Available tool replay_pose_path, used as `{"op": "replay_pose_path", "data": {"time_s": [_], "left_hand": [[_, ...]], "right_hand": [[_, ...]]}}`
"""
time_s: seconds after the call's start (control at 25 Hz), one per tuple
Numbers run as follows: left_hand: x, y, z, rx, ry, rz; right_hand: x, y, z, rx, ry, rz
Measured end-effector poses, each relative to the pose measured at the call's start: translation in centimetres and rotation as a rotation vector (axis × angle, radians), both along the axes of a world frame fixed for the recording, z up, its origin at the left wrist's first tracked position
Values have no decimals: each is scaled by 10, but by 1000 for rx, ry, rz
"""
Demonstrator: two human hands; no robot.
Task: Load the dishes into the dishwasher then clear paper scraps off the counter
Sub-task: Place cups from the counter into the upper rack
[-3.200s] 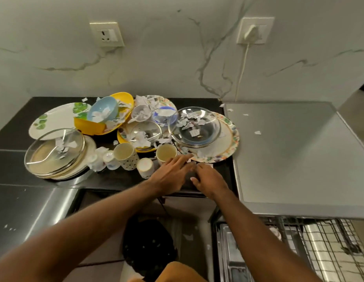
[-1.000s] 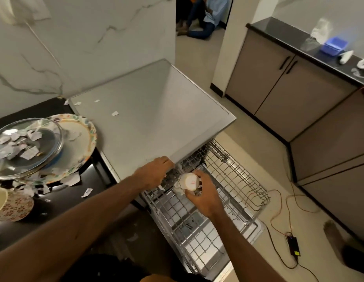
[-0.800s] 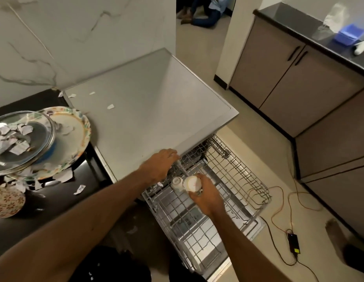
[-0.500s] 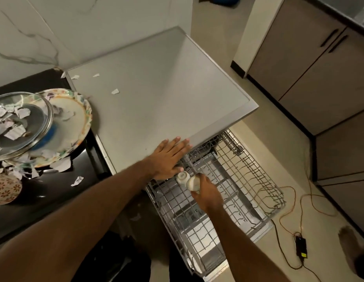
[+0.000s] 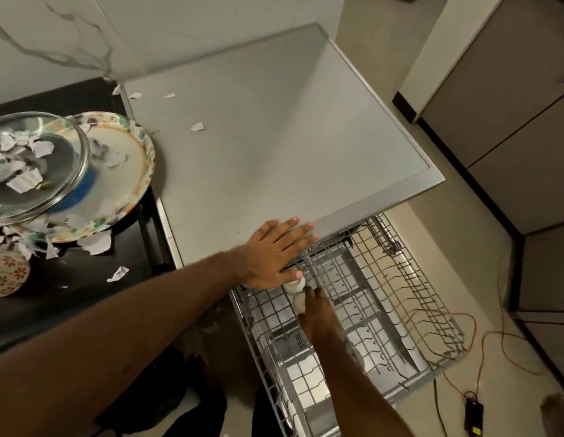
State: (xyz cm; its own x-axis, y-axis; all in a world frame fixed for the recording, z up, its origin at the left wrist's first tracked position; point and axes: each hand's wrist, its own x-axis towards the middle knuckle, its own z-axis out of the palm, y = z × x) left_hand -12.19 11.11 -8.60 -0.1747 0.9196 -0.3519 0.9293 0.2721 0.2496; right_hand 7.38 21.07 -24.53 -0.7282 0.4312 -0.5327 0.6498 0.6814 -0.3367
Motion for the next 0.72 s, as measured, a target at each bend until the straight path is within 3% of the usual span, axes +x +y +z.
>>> {"op": "replay_pose_path", "data": {"time_s": [0.44,0.72], "left_hand": [[-1,2,3,-30,-34,9],[-2,3,1,-46,-14,5]], "right_hand": [[5,-6,-23,-1,18,-51],[-2,-1,17,-60,-5,-63]]}}
